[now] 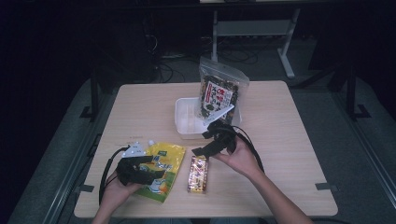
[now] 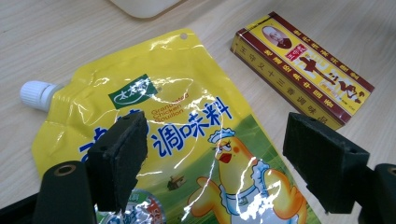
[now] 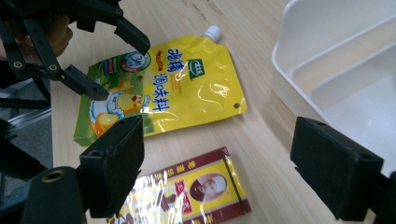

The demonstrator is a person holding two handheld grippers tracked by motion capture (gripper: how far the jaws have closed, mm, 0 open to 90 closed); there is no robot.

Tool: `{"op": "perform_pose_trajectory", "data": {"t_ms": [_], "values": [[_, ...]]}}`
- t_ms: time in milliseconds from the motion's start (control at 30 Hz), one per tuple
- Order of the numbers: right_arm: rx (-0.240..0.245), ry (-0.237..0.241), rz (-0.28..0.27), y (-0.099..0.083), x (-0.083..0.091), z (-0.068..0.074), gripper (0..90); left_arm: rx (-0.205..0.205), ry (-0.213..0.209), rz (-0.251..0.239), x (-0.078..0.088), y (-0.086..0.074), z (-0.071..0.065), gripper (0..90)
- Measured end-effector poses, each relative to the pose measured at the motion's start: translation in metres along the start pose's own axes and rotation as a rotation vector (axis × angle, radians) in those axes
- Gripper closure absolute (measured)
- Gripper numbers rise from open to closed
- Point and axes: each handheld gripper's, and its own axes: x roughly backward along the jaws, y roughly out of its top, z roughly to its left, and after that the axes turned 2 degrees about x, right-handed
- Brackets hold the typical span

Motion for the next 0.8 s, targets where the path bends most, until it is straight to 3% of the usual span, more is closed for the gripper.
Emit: {"op": "perform_pose_trajectory", "data": {"t_ms": [300, 333, 467, 800], "values": [[0.008, 0.029, 0.047, 0.018, -0.024, 0.004, 19.8, 0.01, 0.016, -0.005, 0.003, -0.001, 0.003, 21.4], [0.01, 0.028, 0.079, 0.022, -0.033, 0.005, 22.0, 0.014, 0.017, -0.004, 0.003, -0.001, 0.004, 21.5], [0.011, 0.023, 0.105, 0.027, -0.042, 0.004, 25.2, 0.014, 0.027, 0.006, 0.003, -0.002, 0.006, 21.7], [-0.046, 0.011, 0.216, 0.03, -0.073, -0.012, 42.8, 0.021, 0.041, 0.044, 0.0, -0.005, 0.009, 27.3]]}}
